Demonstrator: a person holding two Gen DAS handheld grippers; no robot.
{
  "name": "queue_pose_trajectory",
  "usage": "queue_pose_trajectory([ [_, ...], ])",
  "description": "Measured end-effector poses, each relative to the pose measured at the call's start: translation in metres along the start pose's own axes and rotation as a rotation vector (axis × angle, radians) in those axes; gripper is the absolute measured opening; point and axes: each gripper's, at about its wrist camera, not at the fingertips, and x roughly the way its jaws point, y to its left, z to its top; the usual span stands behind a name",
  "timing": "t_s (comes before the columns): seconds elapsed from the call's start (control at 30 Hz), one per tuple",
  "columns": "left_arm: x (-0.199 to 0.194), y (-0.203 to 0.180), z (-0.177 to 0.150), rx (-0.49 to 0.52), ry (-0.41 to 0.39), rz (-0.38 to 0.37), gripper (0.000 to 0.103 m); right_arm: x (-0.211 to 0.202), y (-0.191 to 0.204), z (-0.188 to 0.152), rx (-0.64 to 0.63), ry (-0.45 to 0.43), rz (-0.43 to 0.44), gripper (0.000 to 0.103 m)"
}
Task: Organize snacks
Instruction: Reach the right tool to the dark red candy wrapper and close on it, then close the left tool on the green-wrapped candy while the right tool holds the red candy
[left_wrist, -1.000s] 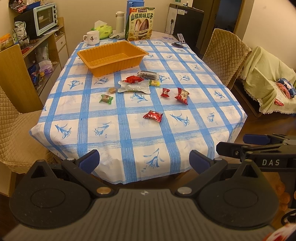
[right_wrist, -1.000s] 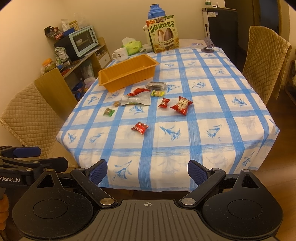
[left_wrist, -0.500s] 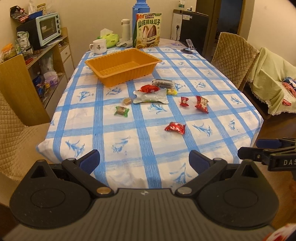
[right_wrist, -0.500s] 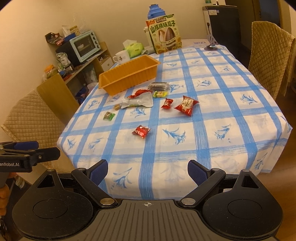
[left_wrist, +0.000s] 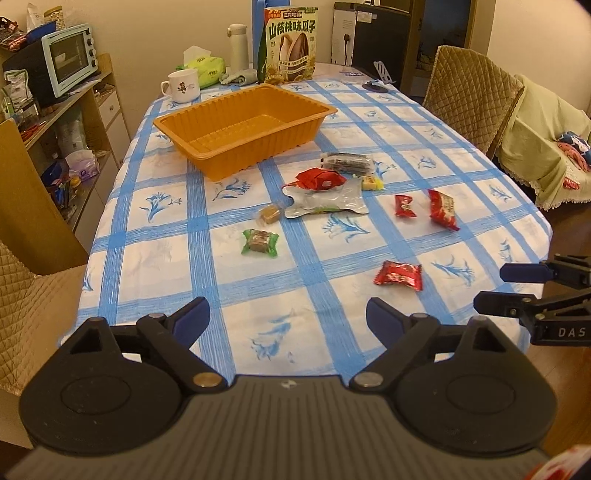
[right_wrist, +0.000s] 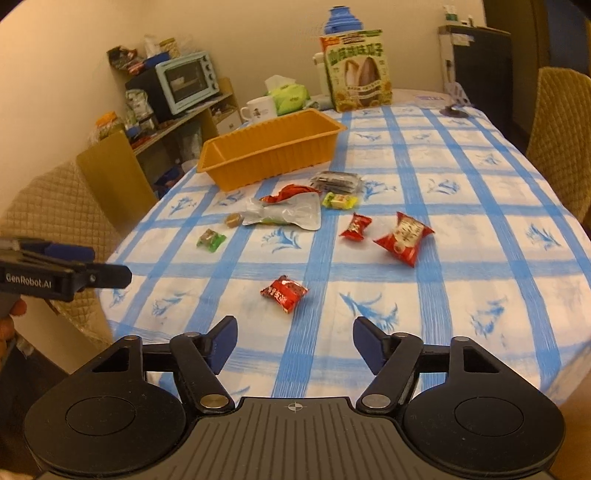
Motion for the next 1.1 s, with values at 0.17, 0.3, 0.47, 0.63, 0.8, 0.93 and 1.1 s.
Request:
queue_pose_trajectory([
  [0.17, 0.02, 0.019, 0.006, -0.001, 0.022, 0.008, 0.088, 0.035, 0.003, 0.013, -0.07, 0.03, 0.011, 0.056],
  [0.3, 0.033, 0.033, 0.009, -0.002, 0.041, 0.012, 0.086, 0.062, 0.007, 0.022, -0.152, 0.052, 0.013, 0.053],
  [0.47, 0.046, 0.047, 0.013, -0.001, 0.06, 0.011, 0.085, 0.092, 0.011, 0.024, -0.27, 0.1, 0.001, 0.049],
  [0.63, 0.056, 0.054, 0.018, 0.004, 0.071, 0.008, 0.085, 0.107, 0.009, 0.025, -0.318, 0.124, 0.007, 0.046],
  [0.8, 0.067, 0.057, 0.023, 0.021, 0.082, -0.004, 0.084, 0.116, 0.011, 0.028, -0.333, 0.142, 0.025, 0.045],
  [0.93, 0.077, 0.059, 0.025, 0.036, 0.097, -0.012, 0.084, 0.121, 0.012, 0.028, -0.329, 0.156, 0.036, 0.033],
  [1.1, 0.091, 0.059, 0.028, 0.076, 0.112, -0.029, 0.083, 0.12, 0.01, 0.03, -0.285, 0.153, 0.039, 0.025],
])
